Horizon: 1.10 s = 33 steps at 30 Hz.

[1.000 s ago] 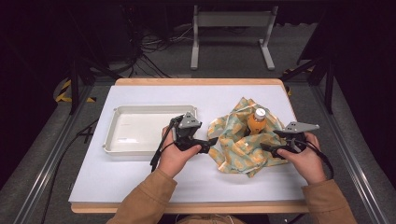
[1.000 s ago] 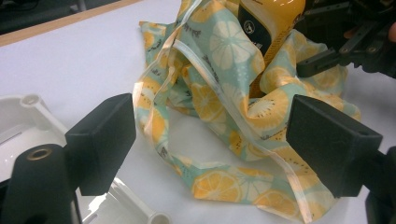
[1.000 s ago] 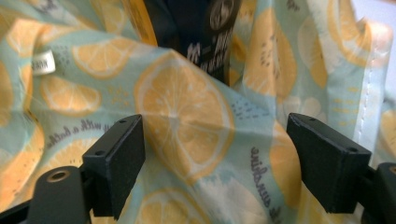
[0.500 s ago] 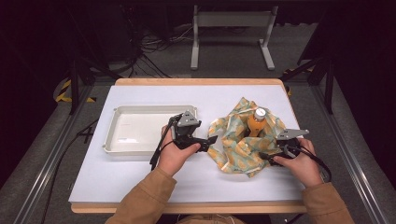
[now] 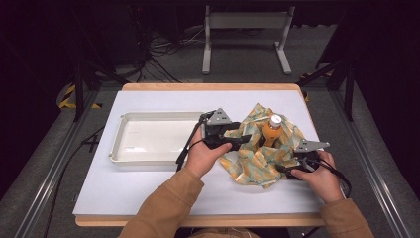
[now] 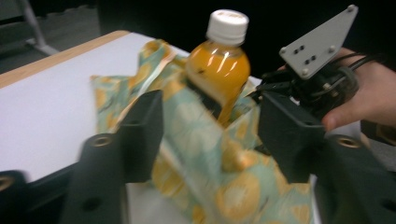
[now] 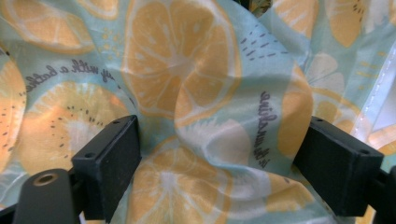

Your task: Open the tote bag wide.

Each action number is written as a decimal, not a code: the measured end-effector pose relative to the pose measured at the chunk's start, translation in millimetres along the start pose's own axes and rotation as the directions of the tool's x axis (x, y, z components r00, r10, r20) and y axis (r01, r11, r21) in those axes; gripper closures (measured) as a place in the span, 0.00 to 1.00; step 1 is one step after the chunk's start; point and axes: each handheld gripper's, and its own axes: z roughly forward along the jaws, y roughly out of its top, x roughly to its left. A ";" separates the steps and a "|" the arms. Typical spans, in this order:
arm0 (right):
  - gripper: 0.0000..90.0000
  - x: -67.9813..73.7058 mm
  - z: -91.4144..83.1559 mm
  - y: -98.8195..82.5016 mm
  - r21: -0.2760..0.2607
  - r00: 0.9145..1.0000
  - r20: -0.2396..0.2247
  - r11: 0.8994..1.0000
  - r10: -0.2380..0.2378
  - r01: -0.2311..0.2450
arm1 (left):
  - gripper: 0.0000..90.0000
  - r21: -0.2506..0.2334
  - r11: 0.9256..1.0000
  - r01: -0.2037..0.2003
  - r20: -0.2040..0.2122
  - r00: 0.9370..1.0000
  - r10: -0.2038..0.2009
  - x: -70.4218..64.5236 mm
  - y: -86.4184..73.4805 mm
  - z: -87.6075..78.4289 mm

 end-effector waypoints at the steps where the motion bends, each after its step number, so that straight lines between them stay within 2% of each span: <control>1: 0.18 -0.2 -0.1 -0.3 -0.001 1.000 0.001 1.000 0.000 0.000 | 0.55 0.000 1.000 -0.009 0.015 1.000 0.009 -1.4 1.4 6.7; 2: 0.18 -0.2 -0.1 -0.3 -0.001 1.000 0.001 1.000 0.000 0.000 | 0.63 0.000 1.000 -0.009 0.015 1.000 0.009 -1.4 1.4 6.7; 3: 0.19 -0.6 -0.1 -0.5 -0.004 1.000 -0.004 1.000 0.003 -0.003 | 0.63 0.011 1.000 -0.026 0.031 0.999 0.026 -2.3 2.2 15.0; 4: 0.19 -1.1 -0.3 -0.7 -0.005 1.000 -0.005 1.000 0.006 -0.006 | 0.72 0.016 1.000 -0.026 0.036 0.999 0.025 -2.5 2.0 18.3; 7: 0.19 -1.4 -0.4 -1.1 -0.007 1.000 -0.006 1.000 0.007 -0.007 | 0.83 0.055 0.998 -0.022 0.047 0.999 0.019 1.8 -2.6 33.5; 10: 0.19 -1.5 -0.6 -1.1 -0.006 1.000 -0.005 1.000 0.008 -0.008 | 0.83 0.105 0.994 -0.019 -0.006 1.000 0.020 9.2 -9.5 45.9; 13: 0.19 -1.4 -0.4 -1.0 -0.007 1.000 -0.005 1.000 0.009 -0.009 | 0.77 0.153 0.988 0.005 -0.087 0.996 0.009 21.3 -17.8 59.3; 15: 0.19 -1.5 -0.4 -1.0 -0.008 1.000 -0.005 1.000 0.010 -0.010 | 0.77 0.179 0.983 0.030 -0.117 0.993 -0.010 26.6 -22.4 65.9; 17: 0.19 -1.6 -0.5 -1.1 -0.008 1.000 -0.004 1.000 0.010 -0.010 | 0.76 0.207 0.977 0.040 -0.127 0.992 -0.014 30.1 -25.9 70.5; 24: 0.19 -2.1 -1.0 -1.5 -0.008 1.000 -0.006 1.000 0.011 -0.011 | 0.72 0.295 0.949 0.113 -0.175 0.983 -0.062 37.7 -39.6 79.7; 27: 0.19 -2.4 -2.0 -1.7 -0.007 1.000 -0.008 1.000 0.013 -0.013 | 0.71 0.326 0.936 0.132 -0.183 0.980 -0.074 39.3 -44.9 82.1; 29: 0.19 -2.9 -2.9 -1.5 -0.006 1.000 -0.008 1.000 0.015 -0.015 | 0.71 0.354 0.925 0.139 -0.194 0.978 -0.073 39.1 -47.2 83.2; 32: 0.19 -3.7 -4.4 -1.5 -0.005 1.000 -0.009 1.000 0.018 -0.018 | 0.69 0.408 0.900 0.151 -0.190 0.979 -0.078 38.4 -50.1 84.4; 33: 0.19 -3.8 -4.9 -1.5 -0.005 1.000 -0.009 1.000 0.019 -0.019 | 0.68 0.410 0.899 0.153 -0.185 0.979 -0.082 38.1 -50.1 83.8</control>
